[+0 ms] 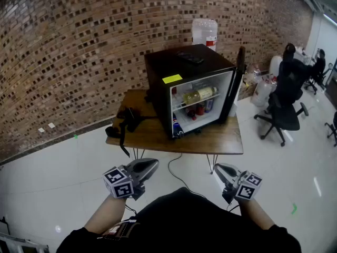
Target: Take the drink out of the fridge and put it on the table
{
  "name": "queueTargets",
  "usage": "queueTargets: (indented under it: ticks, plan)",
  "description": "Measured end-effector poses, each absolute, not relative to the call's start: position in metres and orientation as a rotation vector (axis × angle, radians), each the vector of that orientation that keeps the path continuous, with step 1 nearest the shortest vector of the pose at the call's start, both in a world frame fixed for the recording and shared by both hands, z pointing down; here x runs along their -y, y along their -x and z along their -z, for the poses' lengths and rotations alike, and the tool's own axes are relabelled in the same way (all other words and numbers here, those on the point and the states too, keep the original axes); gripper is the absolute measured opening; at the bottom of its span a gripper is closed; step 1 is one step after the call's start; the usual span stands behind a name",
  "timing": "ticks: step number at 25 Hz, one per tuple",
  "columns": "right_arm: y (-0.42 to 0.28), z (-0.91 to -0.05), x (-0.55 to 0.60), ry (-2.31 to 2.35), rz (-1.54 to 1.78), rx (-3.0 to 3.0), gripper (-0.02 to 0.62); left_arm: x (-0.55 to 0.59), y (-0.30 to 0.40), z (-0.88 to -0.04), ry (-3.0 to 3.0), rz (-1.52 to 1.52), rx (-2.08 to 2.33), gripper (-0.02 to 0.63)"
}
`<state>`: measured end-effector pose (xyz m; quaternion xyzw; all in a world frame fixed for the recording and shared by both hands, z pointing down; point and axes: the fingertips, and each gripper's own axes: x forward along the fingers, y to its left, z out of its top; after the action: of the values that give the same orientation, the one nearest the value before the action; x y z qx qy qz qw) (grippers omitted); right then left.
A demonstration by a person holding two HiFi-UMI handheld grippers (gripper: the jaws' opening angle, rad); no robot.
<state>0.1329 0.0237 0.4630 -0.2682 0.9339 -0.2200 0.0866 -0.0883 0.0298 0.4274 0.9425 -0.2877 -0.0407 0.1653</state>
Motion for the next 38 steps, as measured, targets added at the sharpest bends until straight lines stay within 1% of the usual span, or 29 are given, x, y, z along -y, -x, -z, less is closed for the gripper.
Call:
queueTargets:
  ticks: [4,6,8,9,10,11,13,17,18,20,21,22,24,29,33,38]
  plan:
    - [-0.156,-0.461,0.000,0.834,0.612,-2.786,0.031,-0.008,0.069,-0.426,-2.738,0.077,0.830,0.006]
    - [-0.170,-0.457,0.013,0.847,0.596,-2.791,0.034,0.005,0.059,-0.422,-2.756,0.061,0.853,0.021]
    - [-0.185,-0.453,0.027,0.857,0.603,-2.789,0.038,0.019,0.053,-0.419,-2.765,0.056,0.890,0.023]
    - [-0.193,-0.451,0.035,0.862,0.612,-2.788,0.040,0.026,0.049,-0.417,-2.763,0.057,0.907,0.045]
    - [-0.200,-0.450,0.043,0.867,0.622,-2.789,0.067,0.033,0.044,-0.415,-2.759,0.055,0.920,0.057]
    - [-0.206,-0.448,0.051,0.872,0.633,-2.792,0.108,0.040,0.039,-0.412,-2.758,0.049,0.929,0.071]
    - [-0.215,-0.446,0.067,0.882,0.649,-2.795,0.137,0.053,0.030,-0.410,-2.770,0.022,0.937,0.108]
    - [-0.213,-0.446,0.111,0.922,0.646,-2.789,0.175,0.082,0.024,-0.414,-2.794,-0.008,0.917,0.112]
    - [-0.208,-0.447,0.124,0.936,0.634,-2.797,0.175,0.090,0.026,-0.418,-2.798,-0.010,0.902,0.112]
    - [-0.192,-0.450,0.152,0.970,0.574,-2.850,0.204,0.109,0.035,-0.425,-2.803,-0.002,0.869,0.141]
    - [-0.182,-0.451,0.167,0.989,0.525,-2.893,0.206,0.118,0.041,-0.428,-2.803,0.008,0.849,0.142]
    - [-0.170,-0.452,0.183,1.007,0.467,-2.945,0.227,0.127,0.048,-0.430,-2.803,0.016,0.826,0.143]
    - [-0.146,-0.454,0.213,1.043,0.308,-3.075,0.250,0.141,0.063,-0.434,-2.809,0.013,0.775,0.143]
    - [-0.111,-0.452,0.300,1.186,-0.286,-3.412,0.288,0.166,0.088,-0.438,-2.832,-0.022,0.654,0.143]
    - [-0.104,-0.446,0.365,1.216,-0.534,-3.483,0.316,0.185,0.089,-0.441,-2.812,-0.012,0.622,0.143]
    - [-0.124,-0.477,0.430,1.087,-0.931,-3.643,0.339,0.216,0.057,-0.443,-2.844,-0.002,0.647,0.143]
